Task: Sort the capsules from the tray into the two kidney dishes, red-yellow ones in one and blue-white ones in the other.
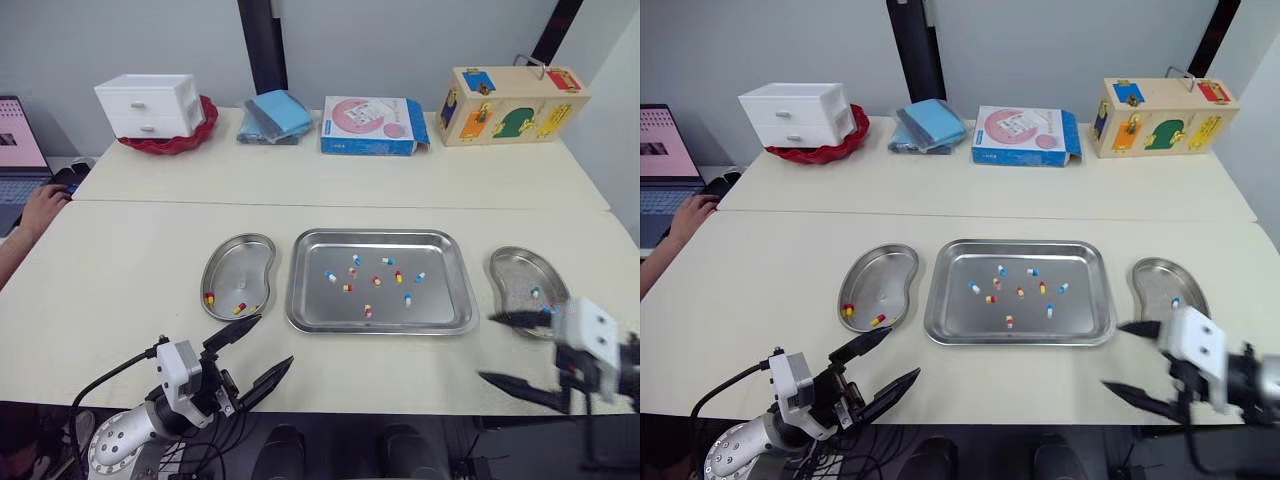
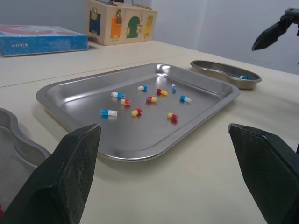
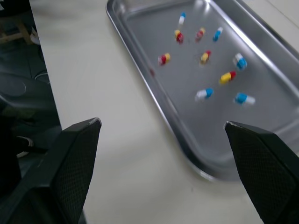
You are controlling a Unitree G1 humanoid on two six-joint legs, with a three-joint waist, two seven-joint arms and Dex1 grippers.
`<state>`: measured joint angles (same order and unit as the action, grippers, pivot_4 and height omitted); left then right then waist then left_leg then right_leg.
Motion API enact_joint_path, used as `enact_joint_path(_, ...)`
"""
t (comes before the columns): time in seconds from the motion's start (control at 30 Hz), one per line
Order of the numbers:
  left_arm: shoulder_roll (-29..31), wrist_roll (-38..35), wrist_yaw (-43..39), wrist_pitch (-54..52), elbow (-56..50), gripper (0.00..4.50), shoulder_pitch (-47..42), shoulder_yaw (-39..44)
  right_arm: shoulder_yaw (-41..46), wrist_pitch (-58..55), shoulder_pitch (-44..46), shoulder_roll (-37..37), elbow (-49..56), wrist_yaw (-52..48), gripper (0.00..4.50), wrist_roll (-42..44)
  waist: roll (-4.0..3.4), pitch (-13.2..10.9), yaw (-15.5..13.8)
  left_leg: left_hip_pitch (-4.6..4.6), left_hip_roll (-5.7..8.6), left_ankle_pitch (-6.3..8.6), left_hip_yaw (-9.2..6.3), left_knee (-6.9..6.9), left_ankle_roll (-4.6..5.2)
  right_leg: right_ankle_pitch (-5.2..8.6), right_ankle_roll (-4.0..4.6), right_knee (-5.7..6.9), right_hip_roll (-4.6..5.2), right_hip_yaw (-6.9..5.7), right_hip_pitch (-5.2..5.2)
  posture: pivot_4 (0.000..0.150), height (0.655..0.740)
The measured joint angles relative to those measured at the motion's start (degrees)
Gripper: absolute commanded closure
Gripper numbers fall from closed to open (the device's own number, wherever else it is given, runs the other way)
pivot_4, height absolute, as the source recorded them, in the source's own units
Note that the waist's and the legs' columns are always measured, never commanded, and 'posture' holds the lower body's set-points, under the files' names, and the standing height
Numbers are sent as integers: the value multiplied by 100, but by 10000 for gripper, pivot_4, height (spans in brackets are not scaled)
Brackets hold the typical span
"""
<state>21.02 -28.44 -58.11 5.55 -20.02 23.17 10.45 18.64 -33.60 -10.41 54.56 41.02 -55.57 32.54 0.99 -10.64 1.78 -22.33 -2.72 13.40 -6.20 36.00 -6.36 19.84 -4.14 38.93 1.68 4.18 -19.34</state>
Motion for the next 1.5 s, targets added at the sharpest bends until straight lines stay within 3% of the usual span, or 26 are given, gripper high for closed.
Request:
enact_joint_path(0.07, 14, 7, 15, 22, 20, 0, 12, -5, -561, -217, 615, -165, -35, 271, 396, 1, 3, 0, -11, -1, -1, 0, -4, 0, 0, 0, 1, 0, -1, -4, -1, 1500, 7400)
enact_joint_path(0.17, 16, 24, 35, 66, 28, 0, -32, -78, -1526, -463, 1552, -516, -209, 654, 5537, -234, 1, -1, -8, -3, -1, 0, -6, -1, 0, 0, 1, 0, -1, -6, -4, 1500, 7400)
enact_joint_path(0.33, 15, 43, 125, 135, 27, 0, -22, -147, -2806, -713, 2727, -1206, -828, 1126, 20239, -834, 0, -2, 5, -6, -1, 0, -5, -3, 0, 0, 1, 2, -1, -6, -12, 1500, 7400)
enact_joint_path(0.6, 11, 78, 227, 277, 30, 0, 46, -239, -4364, -1206, 4388, -2560, -1947, 1714, 20239, -1800, -6, -4, 47, -33, -2, -1, -10, -4, 0, -2, 4, 13, -1, -9, -47, 1500, 7400)
enact_joint_path(0.83, 24, 119, 255, 363, 82, 0, 30, -298, -4663, -1754, 5226, -3415, -3168, 1993, 20239, -2200, -7, -4, 13, -56, -2, -1, -9, -7, 0, -5, 7, 20, -1, -10, -80, 1500, 7400)
enact_joint_path(1.13, 25, 163, 318, 393, 228, 0, -54, -360, -4905, -1583, 5492, -3758, -4236, 1983, 20239, -2685, -8, -4, 47, -57, -2, -1, -8, -8, 0, -5, 7, 23, -2, -9, -85, 1500, 7400)
enact_joint_path(1.4, 25, 174, 368, 451, 232, 0, -59, -379, -4935, -1391, 5502, -3883, -4574, 1842, 20239, -2916, -8, -5, 61, -58, -2, -1, -8, -8, 0, -5, 7, 23, -2, -8, -85, 1500, 7400)
enact_joint_path(1.5, 25, 174, 371, 473, 232, 0, -47, -385, -4935, -1355, 5506, -3926, -4607, 1810, 25674, -2946, -8, -5, 66, -58, -2, -1, -8, -9, 0, -5, 7, 23, -2, -8, -85, 1500, 7400)
